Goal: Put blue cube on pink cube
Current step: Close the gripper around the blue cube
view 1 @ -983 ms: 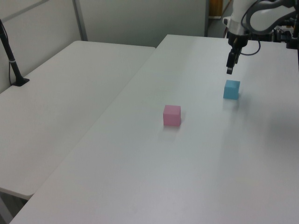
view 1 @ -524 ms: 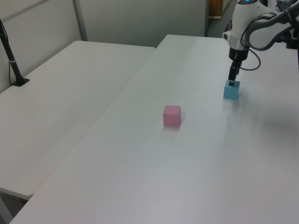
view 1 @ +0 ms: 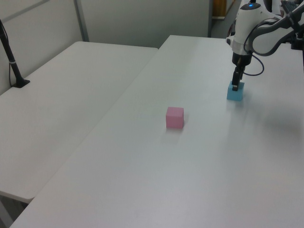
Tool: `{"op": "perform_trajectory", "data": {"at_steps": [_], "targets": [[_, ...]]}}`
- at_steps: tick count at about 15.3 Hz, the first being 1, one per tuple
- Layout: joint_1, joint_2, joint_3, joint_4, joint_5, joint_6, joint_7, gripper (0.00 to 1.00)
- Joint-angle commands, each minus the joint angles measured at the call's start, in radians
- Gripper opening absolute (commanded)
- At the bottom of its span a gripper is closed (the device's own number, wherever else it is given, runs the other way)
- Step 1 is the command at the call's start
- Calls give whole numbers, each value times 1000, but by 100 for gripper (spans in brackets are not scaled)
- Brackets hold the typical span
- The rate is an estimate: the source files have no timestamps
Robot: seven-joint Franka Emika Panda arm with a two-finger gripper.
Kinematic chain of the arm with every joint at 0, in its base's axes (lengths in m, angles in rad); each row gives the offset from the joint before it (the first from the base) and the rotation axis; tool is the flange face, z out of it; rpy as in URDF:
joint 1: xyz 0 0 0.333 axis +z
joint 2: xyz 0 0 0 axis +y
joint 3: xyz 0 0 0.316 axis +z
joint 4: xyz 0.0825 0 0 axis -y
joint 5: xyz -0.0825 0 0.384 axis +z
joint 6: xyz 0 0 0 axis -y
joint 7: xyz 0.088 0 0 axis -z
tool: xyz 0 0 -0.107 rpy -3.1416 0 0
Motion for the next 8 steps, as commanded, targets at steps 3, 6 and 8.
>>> {"op": "perform_trajectory", "data": {"at_steps": [3,6,8], "targets": [[-2,24,9,-16,-18,22,28,58],[1,11,14,-13,-18,16,43,49],[1,-9,15,11,-15,-38,45,50]]}}
